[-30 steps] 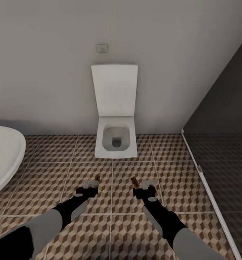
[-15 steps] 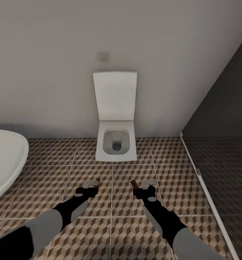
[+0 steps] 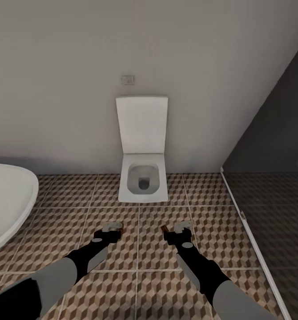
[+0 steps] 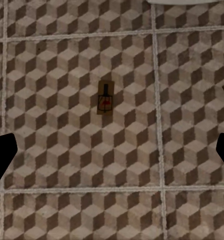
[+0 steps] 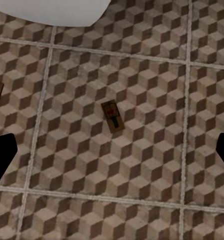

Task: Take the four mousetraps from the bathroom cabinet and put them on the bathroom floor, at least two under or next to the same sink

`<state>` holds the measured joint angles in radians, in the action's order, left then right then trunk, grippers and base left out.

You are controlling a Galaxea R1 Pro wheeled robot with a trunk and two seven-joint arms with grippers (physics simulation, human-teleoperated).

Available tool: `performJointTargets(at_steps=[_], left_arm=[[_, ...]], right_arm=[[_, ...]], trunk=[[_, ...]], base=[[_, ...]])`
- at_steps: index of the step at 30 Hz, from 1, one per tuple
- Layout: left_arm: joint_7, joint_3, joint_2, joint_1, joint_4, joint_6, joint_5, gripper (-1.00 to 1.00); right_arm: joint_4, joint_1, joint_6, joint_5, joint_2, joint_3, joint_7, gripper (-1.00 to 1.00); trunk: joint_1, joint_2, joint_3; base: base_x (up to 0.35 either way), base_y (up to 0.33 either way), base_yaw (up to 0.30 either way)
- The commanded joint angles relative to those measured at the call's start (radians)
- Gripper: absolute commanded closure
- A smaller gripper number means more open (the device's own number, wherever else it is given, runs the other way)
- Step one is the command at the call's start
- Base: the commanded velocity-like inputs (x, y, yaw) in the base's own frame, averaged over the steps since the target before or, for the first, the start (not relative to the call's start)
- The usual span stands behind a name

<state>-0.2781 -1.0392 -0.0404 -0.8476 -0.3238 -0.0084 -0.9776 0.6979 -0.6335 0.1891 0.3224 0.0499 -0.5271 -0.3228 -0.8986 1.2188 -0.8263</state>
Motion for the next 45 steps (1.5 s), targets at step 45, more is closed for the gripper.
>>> performJointTargets(at_steps=[45], left_arm=[[-0.007,-0.008,0.019,-0.001,0.000,-0.001,-0.009,-1.00]], right_arm=[[0.002,-0.001,0.004,0.009,0.001,-0.007,-0.009,-1.00]], trunk=[[0.173,-0.315,0.214]], base=[[0.000,0.000,0.000]])
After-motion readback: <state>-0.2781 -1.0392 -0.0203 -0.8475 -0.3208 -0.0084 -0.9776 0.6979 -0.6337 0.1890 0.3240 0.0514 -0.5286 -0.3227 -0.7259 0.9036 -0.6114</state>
